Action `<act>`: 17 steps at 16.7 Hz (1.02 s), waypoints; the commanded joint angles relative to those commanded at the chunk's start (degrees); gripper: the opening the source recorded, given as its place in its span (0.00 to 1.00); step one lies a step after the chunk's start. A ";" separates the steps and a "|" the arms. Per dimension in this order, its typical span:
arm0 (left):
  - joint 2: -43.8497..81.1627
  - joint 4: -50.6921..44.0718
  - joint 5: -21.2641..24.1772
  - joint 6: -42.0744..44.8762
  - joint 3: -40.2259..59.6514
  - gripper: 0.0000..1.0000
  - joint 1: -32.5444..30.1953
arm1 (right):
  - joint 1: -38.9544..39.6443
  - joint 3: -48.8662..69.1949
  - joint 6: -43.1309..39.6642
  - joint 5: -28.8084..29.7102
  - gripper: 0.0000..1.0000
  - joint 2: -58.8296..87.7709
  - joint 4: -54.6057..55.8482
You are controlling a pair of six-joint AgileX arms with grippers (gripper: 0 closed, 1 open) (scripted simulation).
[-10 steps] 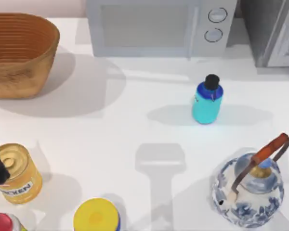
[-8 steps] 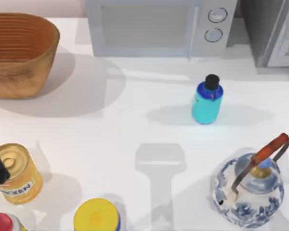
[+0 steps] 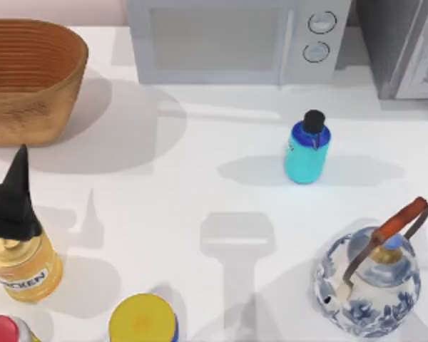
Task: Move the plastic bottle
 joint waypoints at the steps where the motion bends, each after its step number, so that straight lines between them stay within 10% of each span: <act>1: 5.10 1.95 0.14 0.09 2.20 1.00 -2.03 | 0.00 0.00 0.00 0.00 1.00 0.00 0.00; 17: 87.26 31.45 2.25 1.39 35.51 1.00 -32.76 | 0.00 0.00 0.00 0.00 1.00 0.00 0.00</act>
